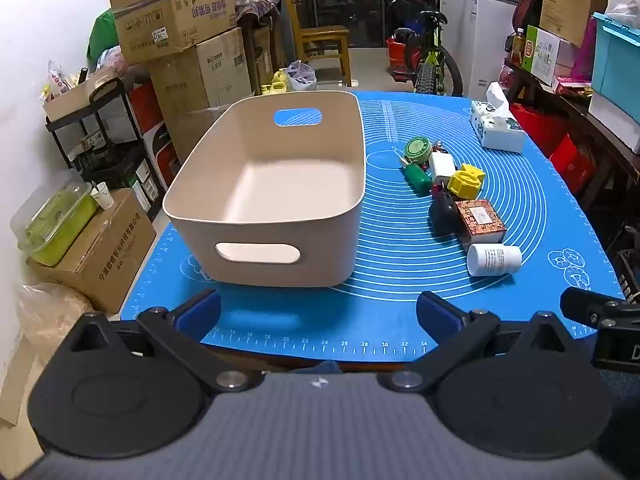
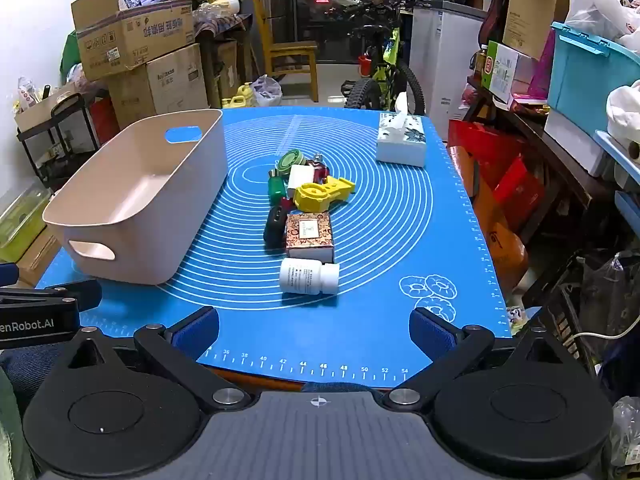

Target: Organize rigid objects

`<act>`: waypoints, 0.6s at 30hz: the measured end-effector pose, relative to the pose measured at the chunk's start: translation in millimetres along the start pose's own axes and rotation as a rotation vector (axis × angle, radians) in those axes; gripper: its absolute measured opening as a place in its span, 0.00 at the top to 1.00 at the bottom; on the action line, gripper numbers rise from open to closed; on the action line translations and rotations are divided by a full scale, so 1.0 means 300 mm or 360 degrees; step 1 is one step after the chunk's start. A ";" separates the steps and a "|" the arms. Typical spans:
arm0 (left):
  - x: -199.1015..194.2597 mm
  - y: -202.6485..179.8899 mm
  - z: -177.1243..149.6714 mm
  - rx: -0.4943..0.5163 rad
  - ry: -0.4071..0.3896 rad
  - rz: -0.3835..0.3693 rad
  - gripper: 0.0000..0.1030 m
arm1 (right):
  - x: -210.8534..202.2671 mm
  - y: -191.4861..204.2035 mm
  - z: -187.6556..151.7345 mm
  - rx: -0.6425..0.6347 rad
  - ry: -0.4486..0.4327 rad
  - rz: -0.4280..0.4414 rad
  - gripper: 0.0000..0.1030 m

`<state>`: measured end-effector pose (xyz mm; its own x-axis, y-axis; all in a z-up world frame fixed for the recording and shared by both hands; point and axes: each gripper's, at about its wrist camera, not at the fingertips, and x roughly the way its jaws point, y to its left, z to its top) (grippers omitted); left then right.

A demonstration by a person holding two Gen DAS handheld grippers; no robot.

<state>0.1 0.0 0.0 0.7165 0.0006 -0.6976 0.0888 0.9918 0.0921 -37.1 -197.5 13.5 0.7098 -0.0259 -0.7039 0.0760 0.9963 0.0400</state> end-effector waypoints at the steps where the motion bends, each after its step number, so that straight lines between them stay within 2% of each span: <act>1: 0.001 0.001 0.000 0.0000 0.0002 0.0000 0.00 | -0.001 0.000 0.000 0.0000 -0.0007 0.0000 0.02; 18: -0.003 0.003 -0.007 0.0020 -0.0010 0.0028 0.00 | 0.000 0.006 -0.001 -0.0010 -0.0012 -0.0009 0.02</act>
<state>-1.9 1.0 -0.8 0.7225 0.0173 -0.6912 0.0849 0.9899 0.1135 -37.3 -195.7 13.4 0.7146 -0.0318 -0.6988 0.0754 0.9966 0.0317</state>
